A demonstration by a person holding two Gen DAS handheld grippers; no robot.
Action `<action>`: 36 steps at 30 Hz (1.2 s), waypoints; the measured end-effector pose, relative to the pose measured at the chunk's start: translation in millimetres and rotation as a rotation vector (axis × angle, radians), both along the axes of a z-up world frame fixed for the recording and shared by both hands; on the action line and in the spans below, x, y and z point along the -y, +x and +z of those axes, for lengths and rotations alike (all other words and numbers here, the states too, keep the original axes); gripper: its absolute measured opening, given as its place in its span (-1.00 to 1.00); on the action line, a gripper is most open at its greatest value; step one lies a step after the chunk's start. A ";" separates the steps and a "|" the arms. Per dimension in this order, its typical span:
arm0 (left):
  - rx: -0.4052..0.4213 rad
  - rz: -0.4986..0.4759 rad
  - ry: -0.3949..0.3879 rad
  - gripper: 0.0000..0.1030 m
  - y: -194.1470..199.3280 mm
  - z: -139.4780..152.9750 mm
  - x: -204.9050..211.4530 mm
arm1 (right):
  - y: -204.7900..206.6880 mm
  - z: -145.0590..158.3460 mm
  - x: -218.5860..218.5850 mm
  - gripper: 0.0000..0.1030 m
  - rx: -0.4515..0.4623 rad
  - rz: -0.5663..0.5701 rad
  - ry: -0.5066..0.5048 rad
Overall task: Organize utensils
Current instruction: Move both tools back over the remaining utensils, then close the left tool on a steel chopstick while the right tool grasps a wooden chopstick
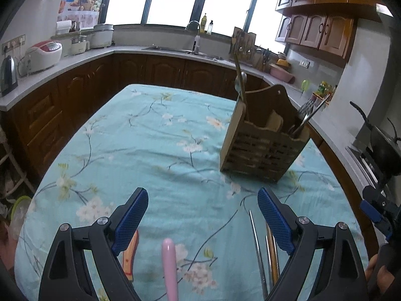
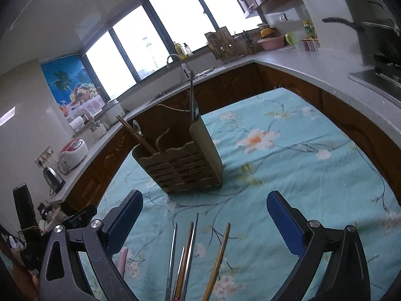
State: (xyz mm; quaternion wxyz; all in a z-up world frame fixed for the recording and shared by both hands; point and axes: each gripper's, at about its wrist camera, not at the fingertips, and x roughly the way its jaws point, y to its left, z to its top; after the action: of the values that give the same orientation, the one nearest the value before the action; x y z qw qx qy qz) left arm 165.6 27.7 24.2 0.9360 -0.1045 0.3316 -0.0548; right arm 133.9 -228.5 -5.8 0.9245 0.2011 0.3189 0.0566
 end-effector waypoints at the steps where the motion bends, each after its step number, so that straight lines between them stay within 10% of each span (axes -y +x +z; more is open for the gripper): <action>1: -0.007 -0.005 0.001 0.74 -2.1 -0.5 0.2 | -0.7 -1.1 -0.3 0.94 -0.007 -0.001 -0.001; 21: -0.137 -0.079 0.069 0.74 19.6 -24.1 30.9 | 3.1 -31.1 -10.0 0.89 -0.121 0.018 -0.078; 36: -0.232 -0.161 0.148 0.60 68.2 -57.0 70.2 | 36.4 -70.9 -21.0 0.01 -0.281 0.056 -0.132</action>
State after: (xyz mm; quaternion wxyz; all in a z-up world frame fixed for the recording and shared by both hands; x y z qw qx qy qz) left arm 233.8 -42.5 -32.8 0.8891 -0.0138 0.4481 -0.0927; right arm 170.3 -207.5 -76.7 0.8801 0.1367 0.4535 0.0324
